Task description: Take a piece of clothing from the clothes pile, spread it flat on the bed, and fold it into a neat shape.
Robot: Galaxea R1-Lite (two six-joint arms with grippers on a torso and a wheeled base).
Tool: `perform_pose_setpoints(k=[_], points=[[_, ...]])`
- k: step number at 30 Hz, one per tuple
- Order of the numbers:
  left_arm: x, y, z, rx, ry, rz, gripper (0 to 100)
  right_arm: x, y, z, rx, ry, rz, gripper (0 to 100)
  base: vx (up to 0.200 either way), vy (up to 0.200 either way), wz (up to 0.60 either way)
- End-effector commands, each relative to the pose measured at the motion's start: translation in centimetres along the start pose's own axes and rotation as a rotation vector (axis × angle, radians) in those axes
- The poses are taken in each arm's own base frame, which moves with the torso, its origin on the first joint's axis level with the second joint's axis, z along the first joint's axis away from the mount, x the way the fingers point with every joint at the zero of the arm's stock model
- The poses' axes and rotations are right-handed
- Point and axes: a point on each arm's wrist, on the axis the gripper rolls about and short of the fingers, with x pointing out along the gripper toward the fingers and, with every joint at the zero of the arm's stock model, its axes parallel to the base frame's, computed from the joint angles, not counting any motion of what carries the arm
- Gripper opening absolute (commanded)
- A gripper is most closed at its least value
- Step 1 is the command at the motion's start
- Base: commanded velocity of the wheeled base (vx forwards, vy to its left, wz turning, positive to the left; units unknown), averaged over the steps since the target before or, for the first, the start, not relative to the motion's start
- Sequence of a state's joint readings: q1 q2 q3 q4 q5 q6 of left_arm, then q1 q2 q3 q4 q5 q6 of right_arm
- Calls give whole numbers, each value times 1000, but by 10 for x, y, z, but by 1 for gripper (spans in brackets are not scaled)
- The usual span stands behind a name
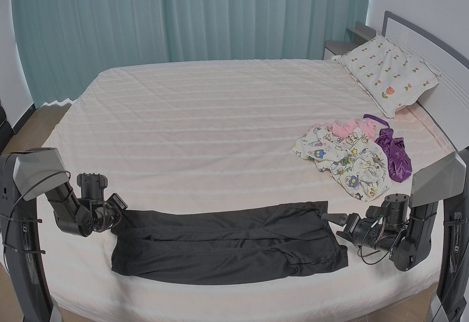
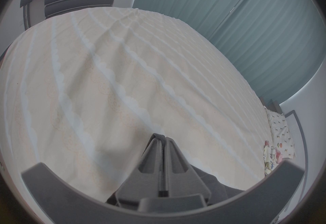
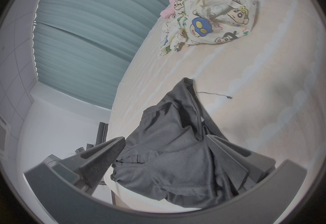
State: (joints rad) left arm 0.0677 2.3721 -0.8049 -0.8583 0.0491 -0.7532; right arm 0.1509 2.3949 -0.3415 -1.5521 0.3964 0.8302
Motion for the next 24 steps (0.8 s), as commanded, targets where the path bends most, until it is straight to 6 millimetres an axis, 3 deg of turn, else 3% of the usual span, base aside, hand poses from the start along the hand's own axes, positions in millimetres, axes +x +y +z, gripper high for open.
perform_pose_setpoints(k=[1,8,13,24], points=[[-3,3,-1,-20,-2,4,0,16,9,-3,-32,-10,12,100,0,0,0],[-3,6,-3,-29,7,11,0,36,16,2,-54,7,10,100,0,0,0],[-3,8,-2,-55,2,13,0,50,15,18,-85,7,-20,100,0,0,0],[-2,8,-2,-55,5,15,0,57,31,33,-150,-23,16,100,0,0,0]])
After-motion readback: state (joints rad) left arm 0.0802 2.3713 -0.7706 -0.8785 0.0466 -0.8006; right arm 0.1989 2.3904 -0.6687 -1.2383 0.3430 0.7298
